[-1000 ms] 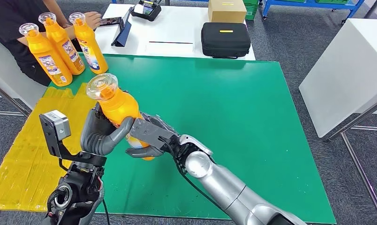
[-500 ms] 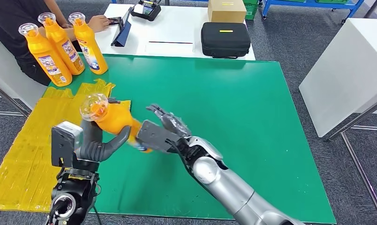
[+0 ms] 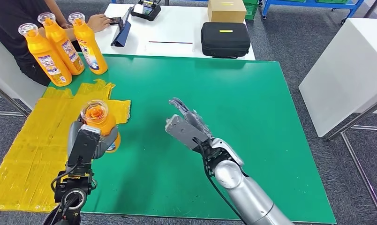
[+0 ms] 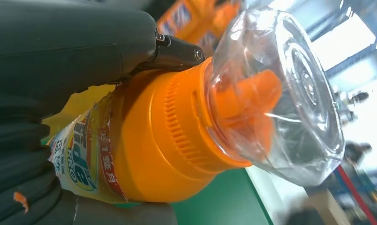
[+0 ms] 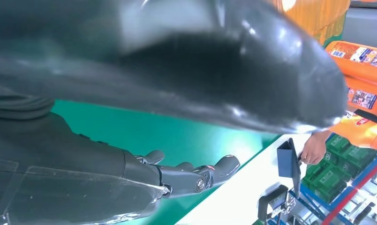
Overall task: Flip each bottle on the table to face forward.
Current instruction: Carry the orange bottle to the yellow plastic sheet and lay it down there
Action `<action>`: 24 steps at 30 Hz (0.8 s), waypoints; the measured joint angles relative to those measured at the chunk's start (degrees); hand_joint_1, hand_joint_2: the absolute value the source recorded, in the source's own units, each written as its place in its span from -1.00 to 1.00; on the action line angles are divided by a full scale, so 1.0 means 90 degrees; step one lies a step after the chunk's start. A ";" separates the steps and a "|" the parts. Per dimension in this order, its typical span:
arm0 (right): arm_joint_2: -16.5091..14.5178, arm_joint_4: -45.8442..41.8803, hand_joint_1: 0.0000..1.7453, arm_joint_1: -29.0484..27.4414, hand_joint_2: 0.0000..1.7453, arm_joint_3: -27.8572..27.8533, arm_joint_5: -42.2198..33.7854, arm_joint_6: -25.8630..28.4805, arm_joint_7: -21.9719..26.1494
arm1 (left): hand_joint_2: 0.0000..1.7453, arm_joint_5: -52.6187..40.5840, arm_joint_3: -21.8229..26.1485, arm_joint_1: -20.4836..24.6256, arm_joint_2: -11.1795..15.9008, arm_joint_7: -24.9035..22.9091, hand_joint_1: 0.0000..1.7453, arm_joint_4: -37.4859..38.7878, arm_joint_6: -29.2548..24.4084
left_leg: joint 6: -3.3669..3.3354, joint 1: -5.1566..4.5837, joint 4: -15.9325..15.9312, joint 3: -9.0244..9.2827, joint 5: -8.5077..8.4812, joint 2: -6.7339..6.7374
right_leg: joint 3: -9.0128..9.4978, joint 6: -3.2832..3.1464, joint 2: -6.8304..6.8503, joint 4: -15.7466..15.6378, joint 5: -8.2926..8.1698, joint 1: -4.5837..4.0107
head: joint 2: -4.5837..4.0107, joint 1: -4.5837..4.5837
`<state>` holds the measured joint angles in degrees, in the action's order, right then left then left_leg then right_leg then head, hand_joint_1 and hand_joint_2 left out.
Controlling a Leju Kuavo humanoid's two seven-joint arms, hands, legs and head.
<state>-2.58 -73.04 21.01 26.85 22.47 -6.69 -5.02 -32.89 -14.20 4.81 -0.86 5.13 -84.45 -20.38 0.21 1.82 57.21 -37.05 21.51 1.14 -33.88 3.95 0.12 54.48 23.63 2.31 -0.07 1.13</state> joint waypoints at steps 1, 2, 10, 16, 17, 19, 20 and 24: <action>0.0027 -0.0066 -1.00 -0.0044 -1.00 -0.0016 -0.0005 -0.0002 0.0005 | 1.00 -0.0228 -0.0017 0.0026 0.0026 -0.0032 1.00 0.0067 -0.0133 | 0.0000 0.0000 0.0000 -0.0001 0.0000 0.0000 | -0.0001 0.0000 0.0000 0.0000 0.0000 0.0000 | 0.0000 -0.0001; 0.0054 -0.0129 -1.00 -0.0082 -1.00 -0.0028 -0.0016 -0.0013 0.0012 | 1.00 -0.0478 -0.0039 0.0056 0.0053 -0.0078 1.00 0.0135 -0.0257 | 0.0000 0.0000 0.0000 -0.0002 0.0000 0.0000 | -0.0001 0.0000 0.0000 0.0000 0.0000 0.0000 | 0.0000 -0.0001; 0.0205 -0.0462 -1.00 -0.0228 -1.00 -0.0026 -0.0156 -0.0121 0.0043 | 1.00 -0.2401 -0.0366 0.0248 0.0231 -0.0601 1.00 0.0767 -0.0956 | 0.0000 0.0000 0.0000 -0.0003 0.0000 0.0000 | -0.0001 0.0000 0.0000 0.0000 0.0000 0.0000 | 0.0000 -0.0001; 0.0234 -0.0533 -1.00 -0.0223 -1.00 -0.0006 -0.0314 -0.0193 0.0070 | 1.00 -0.3720 -0.0618 0.0502 0.0305 -0.1085 1.00 0.1431 -0.1011 | 0.0000 0.0000 0.0000 -0.0003 -0.0001 -0.0001 | 0.0001 0.0000 0.0000 0.0001 -0.0001 0.0000 | 0.0000 -0.0001; 0.0239 -0.0540 -1.00 -0.0221 -1.00 -0.0001 -0.0341 -0.0205 0.0082 | 1.00 -0.3933 -0.0656 0.0554 0.0307 -0.1185 1.00 0.1590 -0.0982 | 0.0000 0.0000 0.0000 -0.0003 -0.0001 -0.0001 | 0.0001 0.0000 0.0000 0.0001 -0.0001 0.0000 | 0.0000 0.0000; 0.0249 -0.0551 -1.00 -0.0218 -1.00 0.0011 -0.0387 -0.0226 0.0107 | 0.50 -0.4299 -0.0733 0.0652 0.0309 -0.1368 0.50 0.1963 -0.0933 | 0.0000 0.0000 0.0000 -0.0003 -0.0001 -0.0001 | 0.0001 0.0000 0.0000 0.0001 -0.0001 0.0000 | 0.0000 0.0001; 0.0256 -0.0554 -1.00 -0.0218 -1.00 0.0020 -0.0411 -0.0235 0.0117 | 0.00 -0.4454 -0.0773 0.0706 0.0309 -0.1452 0.00 0.2170 -0.0889 | 0.0000 0.0000 0.0000 -0.0003 -0.0001 -0.0001 | 0.0001 0.0000 0.0000 0.0001 -0.0001 0.0000 | 0.0000 0.0000; 0.0271 -0.0554 -1.00 -0.0194 -1.00 0.0087 -0.0505 -0.0270 0.0156 | -1.00 -0.4979 -0.0936 0.0975 0.0308 -0.1822 -1.00 0.3209 -0.0500 | 0.0000 0.0000 0.0000 -0.0003 0.0000 0.0000 | 0.0001 0.0000 -0.0001 0.0001 -0.0001 0.0000 | 0.0000 -0.0001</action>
<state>-0.15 -78.03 19.27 27.63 17.92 -9.12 -3.62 -77.71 -22.62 13.59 1.92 -11.27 -55.56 -24.88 0.22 1.82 57.21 -37.07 21.50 1.14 -33.88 3.95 0.12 54.49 23.63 2.31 -0.07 1.13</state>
